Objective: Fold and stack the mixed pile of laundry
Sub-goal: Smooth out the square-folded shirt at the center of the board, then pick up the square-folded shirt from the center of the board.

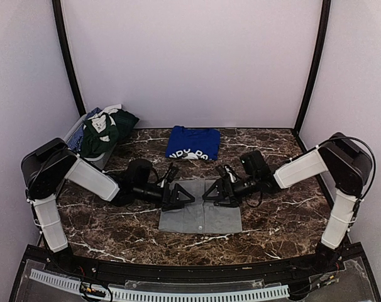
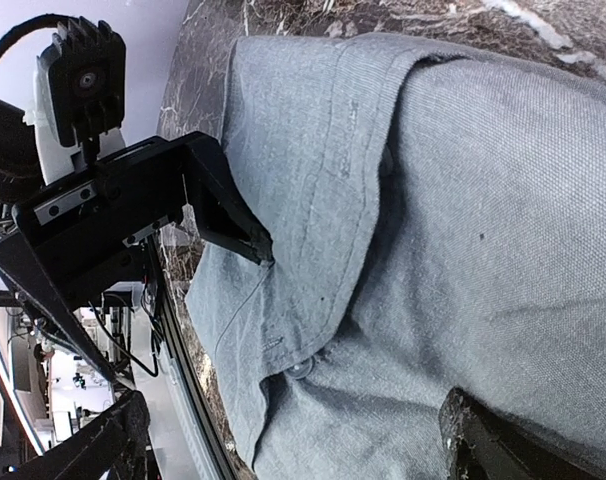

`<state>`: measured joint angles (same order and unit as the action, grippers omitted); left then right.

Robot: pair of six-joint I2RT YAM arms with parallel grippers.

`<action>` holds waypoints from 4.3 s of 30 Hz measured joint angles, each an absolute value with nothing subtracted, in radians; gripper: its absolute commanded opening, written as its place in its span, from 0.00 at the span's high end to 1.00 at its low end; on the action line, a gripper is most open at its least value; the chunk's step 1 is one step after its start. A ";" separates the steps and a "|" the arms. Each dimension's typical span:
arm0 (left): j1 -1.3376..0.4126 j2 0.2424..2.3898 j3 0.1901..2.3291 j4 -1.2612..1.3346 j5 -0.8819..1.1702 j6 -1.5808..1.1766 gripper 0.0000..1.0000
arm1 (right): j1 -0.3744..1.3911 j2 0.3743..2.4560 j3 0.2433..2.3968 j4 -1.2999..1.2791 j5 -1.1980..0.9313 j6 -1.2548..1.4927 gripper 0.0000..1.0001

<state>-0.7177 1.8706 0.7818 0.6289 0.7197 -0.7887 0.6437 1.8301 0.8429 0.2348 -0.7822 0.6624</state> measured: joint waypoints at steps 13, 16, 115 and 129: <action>-0.674 1.695 0.784 0.491 0.668 -0.770 0.01 | 0.607 1.674 0.925 0.127 -0.796 0.611 0.02; -0.674 1.716 0.878 0.468 0.666 -0.760 0.01 | 0.607 1.692 0.995 0.139 -0.814 0.612 0.02; -1.202 2.183 1.586 -0.234 -0.118 0.102 0.53 | 0.364 1.366 0.568 -0.050 -0.734 0.706 0.46; -1.203 2.249 1.660 -0.307 -0.168 -0.002 0.52 | 0.361 1.473 0.568 0.006 -0.691 0.735 0.56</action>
